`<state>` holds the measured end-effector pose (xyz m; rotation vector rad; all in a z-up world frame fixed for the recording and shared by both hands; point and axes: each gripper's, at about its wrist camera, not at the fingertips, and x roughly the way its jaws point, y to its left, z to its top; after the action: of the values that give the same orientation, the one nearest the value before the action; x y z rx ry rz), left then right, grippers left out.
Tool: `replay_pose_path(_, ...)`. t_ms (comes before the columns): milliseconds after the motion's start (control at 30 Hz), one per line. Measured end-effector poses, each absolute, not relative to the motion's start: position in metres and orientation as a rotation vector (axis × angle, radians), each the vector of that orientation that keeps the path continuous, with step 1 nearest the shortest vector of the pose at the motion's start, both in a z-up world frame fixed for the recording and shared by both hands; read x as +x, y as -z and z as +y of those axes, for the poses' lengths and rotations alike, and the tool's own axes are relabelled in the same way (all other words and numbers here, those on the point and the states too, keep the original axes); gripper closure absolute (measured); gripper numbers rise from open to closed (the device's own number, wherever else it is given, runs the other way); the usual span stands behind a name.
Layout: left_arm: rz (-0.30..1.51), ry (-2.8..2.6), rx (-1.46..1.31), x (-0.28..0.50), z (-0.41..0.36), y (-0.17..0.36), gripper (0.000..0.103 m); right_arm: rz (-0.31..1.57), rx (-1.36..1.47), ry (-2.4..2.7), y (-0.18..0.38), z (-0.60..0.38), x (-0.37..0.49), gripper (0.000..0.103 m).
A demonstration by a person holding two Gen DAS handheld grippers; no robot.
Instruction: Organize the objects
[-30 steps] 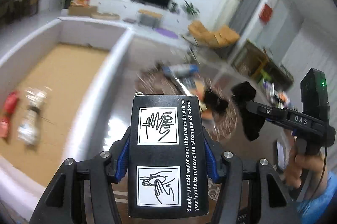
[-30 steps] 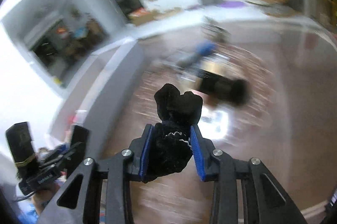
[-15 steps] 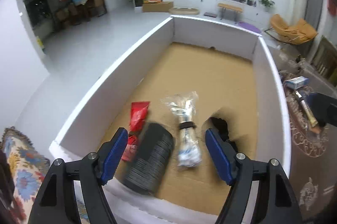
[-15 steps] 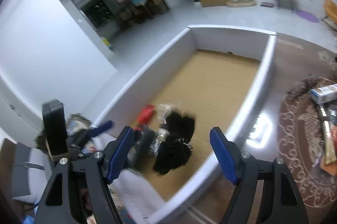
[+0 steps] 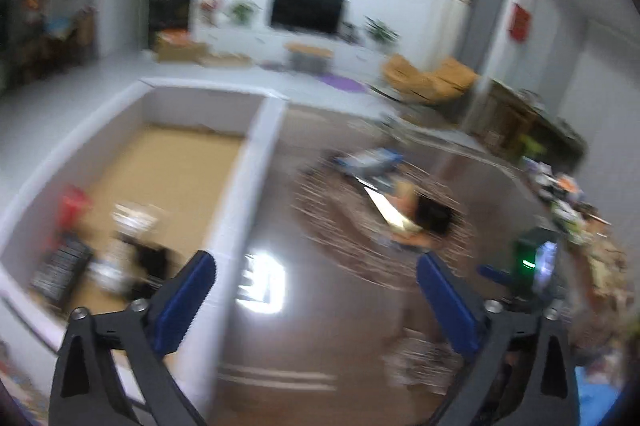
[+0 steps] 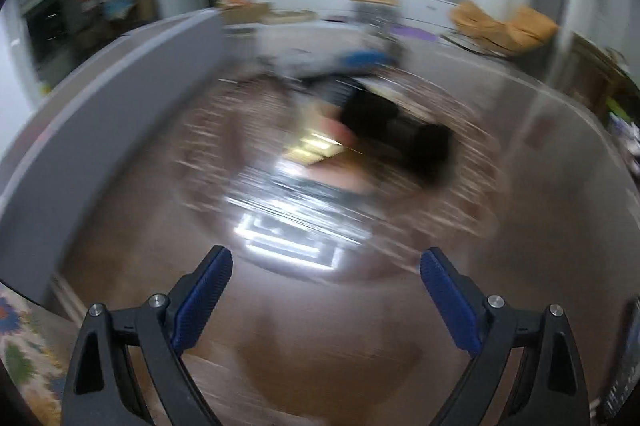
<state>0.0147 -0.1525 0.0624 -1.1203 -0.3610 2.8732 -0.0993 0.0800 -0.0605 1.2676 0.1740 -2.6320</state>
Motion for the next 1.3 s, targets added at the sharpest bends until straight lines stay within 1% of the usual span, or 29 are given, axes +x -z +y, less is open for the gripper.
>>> replay_pose_path(67,-0.341,-2.768,-1.204,0.003,-0.118,-0.035,0.000,0.176,1.300,2.683,0.066,0.113,-0.098,0.008)
replay_pose_path(200,-0.210,-2.725,-1.321,-0.028,-0.072,0.020,0.000,0.144,1.359,2.718,0.072,0.145,-0.107,0.008)
replay_pose_path(300,-0.134,-2.726,-1.415,-0.059,-0.061,0.055,0.000,0.115,1.394,2.709,0.076,0.155,-0.112,0.008)
replay_pose_path(400,-0.078,-2.762,-1.443,-0.086,-0.065,0.074,0.000,0.118,1.395,2.699,0.080,0.159,-0.112,0.008)
replay_pose_path(500,-0.005,-2.805,-1.438,-0.102,-0.070,0.085,0.000,0.101,1.372,2.709,0.081,0.161,-0.110,0.007)
replay_pose_path(567,0.045,-2.812,-1.432,-0.113,-0.076,0.089,0.000,0.100,1.381,2.716,0.084,0.156,-0.113,0.005)
replay_pose_path(633,0.074,-2.799,-1.439,-0.121,-0.076,0.093,0.000,0.083,1.396,2.720,0.087,0.156,-0.118,0.001)
replay_pose_path(700,0.085,-2.785,-1.451,-0.128,-0.076,0.096,0.000,0.082,1.403,2.724,0.088,0.156,-0.118,0.000)
replay_pose_path(767,0.083,-2.776,-1.477,-0.134,-0.077,0.102,0.000,0.082,1.403,2.724,0.088,0.155,-0.119,0.000)
replay_pose_path(867,0.010,-2.779,-1.478,-0.136,-0.082,0.106,0.000,0.082,1.403,2.724,0.088,0.155,-0.119,0.000)
replay_pose_path(1300,0.003,-2.798,-1.455,-0.133,-0.082,0.107,0.000,0.085,1.405,2.726,0.087,0.155,-0.118,0.000)
